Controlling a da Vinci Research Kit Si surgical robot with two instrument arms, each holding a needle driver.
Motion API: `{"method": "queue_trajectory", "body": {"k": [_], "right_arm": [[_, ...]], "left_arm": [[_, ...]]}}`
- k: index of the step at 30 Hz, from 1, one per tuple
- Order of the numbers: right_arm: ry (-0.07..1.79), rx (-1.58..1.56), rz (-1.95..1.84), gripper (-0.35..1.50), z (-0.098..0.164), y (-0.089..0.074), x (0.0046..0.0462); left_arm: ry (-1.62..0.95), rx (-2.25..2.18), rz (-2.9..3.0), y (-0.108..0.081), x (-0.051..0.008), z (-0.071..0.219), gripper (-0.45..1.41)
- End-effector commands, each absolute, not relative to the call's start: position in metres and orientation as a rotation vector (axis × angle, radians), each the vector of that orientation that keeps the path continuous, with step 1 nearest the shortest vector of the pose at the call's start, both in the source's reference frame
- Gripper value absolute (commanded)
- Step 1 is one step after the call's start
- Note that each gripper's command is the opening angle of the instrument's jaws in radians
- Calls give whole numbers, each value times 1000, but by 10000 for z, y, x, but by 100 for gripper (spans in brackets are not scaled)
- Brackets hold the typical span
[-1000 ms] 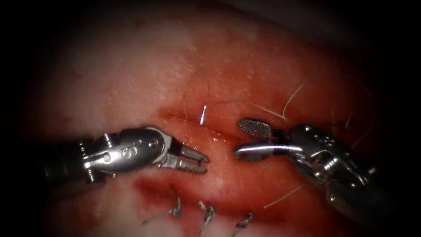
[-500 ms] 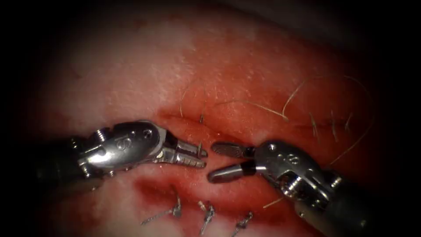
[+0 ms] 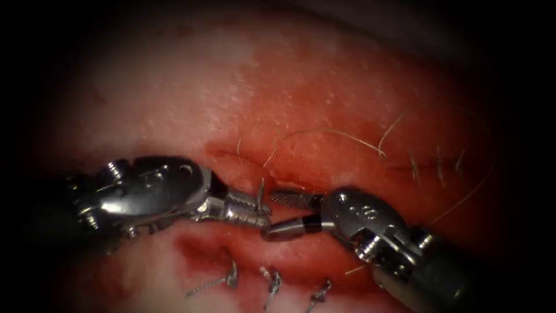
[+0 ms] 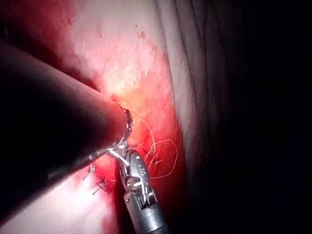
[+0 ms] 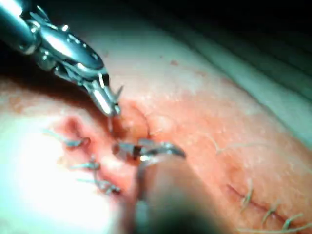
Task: Wound Closure
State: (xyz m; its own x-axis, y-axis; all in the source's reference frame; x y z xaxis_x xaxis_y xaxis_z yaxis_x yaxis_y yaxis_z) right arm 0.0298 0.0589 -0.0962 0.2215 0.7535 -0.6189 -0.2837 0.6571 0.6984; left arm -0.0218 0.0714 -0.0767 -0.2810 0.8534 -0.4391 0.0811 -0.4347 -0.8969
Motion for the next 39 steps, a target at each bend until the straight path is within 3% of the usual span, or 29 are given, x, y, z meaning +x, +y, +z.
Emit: {"method": "queue_trajectory", "body": {"k": [1,14,27,36,39], "right_arm": [[1140,490,758,59,-961,596,305],[1139,487,760,57,-961,596,305],[1140,487,760,57,-961,595,305],[1140,487,759,57,-961,595,304],[1140,487,759,59,-961,595,304]], "left_arm": [[-1203,-1373,1748,718,-224,-763,-35],[-1465,-1074,1412,727,-220,-771,-35],[-1451,-1117,1323,761,-217,-835,-35],[-1124,-1570,1796,767,-218,-846,-35],[-825,-1777,2050,778,-220,-846,-35]]}}
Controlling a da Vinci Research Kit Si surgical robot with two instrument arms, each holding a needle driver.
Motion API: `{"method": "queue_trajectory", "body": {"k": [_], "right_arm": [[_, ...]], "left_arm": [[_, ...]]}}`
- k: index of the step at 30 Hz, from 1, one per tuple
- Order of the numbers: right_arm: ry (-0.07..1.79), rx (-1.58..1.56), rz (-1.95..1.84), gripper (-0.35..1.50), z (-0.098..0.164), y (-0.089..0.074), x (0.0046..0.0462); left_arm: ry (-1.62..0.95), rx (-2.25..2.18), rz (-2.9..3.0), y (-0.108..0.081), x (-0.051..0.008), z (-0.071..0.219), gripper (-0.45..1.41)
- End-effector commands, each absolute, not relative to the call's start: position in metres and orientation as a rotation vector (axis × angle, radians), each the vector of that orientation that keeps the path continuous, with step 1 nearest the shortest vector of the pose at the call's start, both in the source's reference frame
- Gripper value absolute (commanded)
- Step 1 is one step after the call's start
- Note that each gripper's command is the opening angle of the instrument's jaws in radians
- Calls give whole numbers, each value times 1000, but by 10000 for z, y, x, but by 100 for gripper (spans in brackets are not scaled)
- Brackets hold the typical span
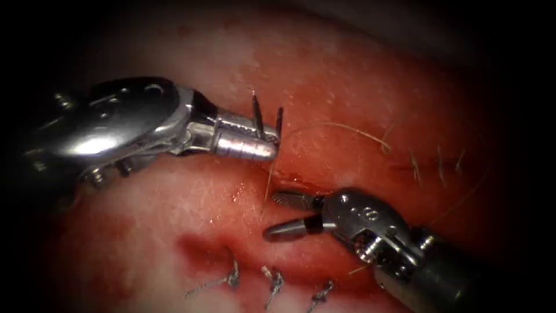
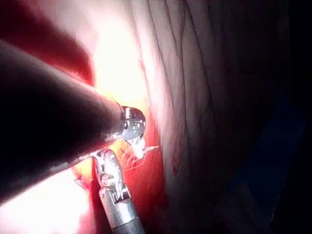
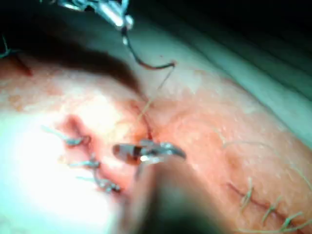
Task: Wound Closure
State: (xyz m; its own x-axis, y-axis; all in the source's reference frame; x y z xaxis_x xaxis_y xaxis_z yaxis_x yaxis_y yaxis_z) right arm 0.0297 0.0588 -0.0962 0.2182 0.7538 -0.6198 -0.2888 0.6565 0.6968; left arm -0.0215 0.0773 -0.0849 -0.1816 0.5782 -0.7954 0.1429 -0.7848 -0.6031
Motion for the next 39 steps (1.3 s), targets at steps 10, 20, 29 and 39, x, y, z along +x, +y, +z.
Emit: {"method": "queue_trajectory", "body": {"k": [10,20,29,39], "right_arm": [[1139,481,763,72,-960,596,304],[1135,497,822,111,-989,613,295],[1135,507,853,98,-994,612,307],[1133,491,861,72,-986,612,322]], "left_arm": [[-270,-1886,2400,811,-206,-863,-35],[-42,-1908,2458,814,-193,-871,-35],[-1,-1976,2475,796,-176,-869,-35],[-6,-2005,2442,796,-173,-878,-35]]}}
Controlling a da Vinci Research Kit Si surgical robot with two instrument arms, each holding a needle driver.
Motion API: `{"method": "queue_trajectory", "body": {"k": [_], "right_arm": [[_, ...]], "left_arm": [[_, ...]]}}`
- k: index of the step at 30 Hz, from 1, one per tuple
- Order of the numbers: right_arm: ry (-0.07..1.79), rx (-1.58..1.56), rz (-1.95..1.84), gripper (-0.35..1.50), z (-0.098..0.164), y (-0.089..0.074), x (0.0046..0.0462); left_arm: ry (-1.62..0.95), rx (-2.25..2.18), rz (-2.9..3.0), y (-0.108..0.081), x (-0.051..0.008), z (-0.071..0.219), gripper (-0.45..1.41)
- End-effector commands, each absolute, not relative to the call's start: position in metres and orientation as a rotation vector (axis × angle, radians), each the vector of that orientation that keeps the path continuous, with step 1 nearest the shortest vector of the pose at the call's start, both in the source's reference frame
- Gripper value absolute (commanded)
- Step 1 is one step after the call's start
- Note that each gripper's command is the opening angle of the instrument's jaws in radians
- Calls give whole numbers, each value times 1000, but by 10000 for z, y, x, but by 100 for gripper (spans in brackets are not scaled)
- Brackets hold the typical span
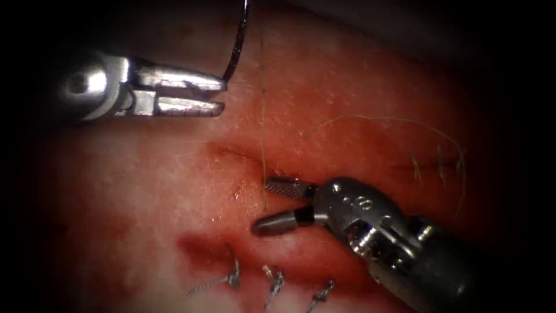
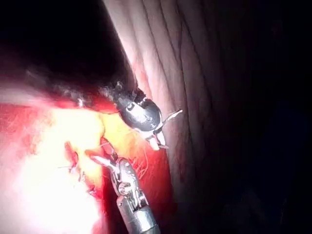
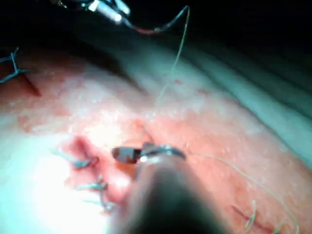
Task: Wound Closure
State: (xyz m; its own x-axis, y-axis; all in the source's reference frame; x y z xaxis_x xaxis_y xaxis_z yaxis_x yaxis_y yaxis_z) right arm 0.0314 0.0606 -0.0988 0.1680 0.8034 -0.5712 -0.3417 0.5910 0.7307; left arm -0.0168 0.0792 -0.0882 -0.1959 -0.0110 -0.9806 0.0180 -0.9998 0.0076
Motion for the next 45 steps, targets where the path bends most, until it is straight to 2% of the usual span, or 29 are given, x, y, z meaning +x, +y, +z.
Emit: {"method": "queue_trajectory", "body": {"k": [1,2,3,12,28,29,30,32,33,45], "right_arm": [[1133,490,860,66,-984,612,322],[1133,491,858,49,-983,612,322],[1134,502,849,-35,-982,612,320],[1099,539,879,-35,-1020,612,309],[1146,590,786,-35,-1113,568,347],[1164,584,778,5,-1112,571,347],[1192,575,783,71,-1110,574,345],[1204,546,793,123,-1109,578,342],[1208,529,779,135,-1111,581,337],[1228,282,624,131,-1086,622,273]], "left_arm": [[8,1988,-2410,797,-172,-879,-35],[6,1996,-2407,797,-172,-881,-35],[9,1999,-2406,798,-171,-883,-35],[4,1991,-2398,795,-164,-872,-35],[-1,1971,-2364,775,-134,-848,-35],[-1,1971,-2365,775,-134,-848,-35],[2,1973,-2361,775,-133,-848,-35],[5,1974,-2358,776,-130,-848,-35],[9,1976,-2355,778,-127,-849,-35],[-20,2005,-2381,799,-91,-855,-35]]}}
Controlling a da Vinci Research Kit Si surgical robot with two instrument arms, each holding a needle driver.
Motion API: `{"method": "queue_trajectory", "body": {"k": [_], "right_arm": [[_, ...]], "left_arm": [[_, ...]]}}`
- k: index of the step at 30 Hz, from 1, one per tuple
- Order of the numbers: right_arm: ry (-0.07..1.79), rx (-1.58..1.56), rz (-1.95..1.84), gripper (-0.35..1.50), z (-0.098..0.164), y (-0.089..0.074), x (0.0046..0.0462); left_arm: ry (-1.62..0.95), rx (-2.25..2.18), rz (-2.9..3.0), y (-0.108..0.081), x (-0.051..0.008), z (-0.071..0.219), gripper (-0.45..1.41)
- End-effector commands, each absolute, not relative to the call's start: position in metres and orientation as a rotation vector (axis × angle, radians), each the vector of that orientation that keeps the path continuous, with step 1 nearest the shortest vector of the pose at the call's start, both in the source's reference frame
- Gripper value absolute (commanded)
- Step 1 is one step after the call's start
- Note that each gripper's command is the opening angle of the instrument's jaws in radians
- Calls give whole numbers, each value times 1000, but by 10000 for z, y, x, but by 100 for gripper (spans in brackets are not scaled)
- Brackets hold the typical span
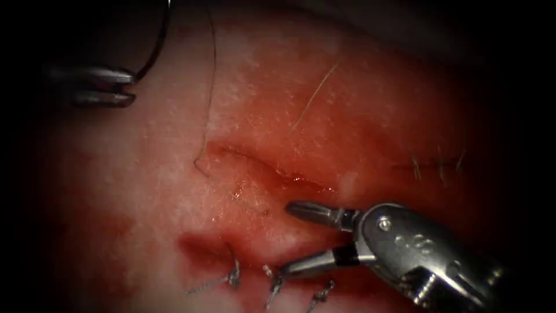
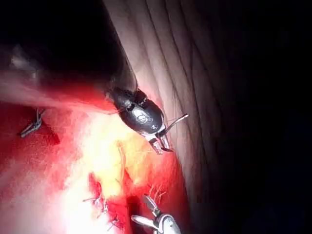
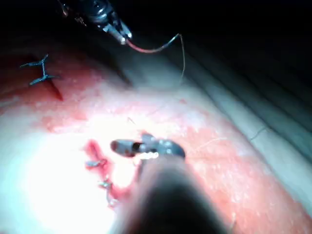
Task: Wound Closure
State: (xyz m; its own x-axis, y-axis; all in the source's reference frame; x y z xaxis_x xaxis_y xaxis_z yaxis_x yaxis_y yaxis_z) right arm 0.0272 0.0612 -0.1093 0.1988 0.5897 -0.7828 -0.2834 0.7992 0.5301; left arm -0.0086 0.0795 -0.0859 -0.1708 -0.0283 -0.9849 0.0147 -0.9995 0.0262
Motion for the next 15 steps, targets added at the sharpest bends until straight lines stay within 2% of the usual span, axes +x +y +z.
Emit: {"method": "queue_trajectory", "body": {"k": [1,10,15], "right_arm": [[1225,258,629,131,-1074,623,268],[1174,192,629,125,-1028,615,306],[1167,179,602,114,-1025,608,318]], "left_arm": [[-23,2007,-2385,801,-88,-855,-35],[-40,2008,-2405,800,-93,-857,-35],[-36,2015,-2406,800,-94,-856,-35]]}}
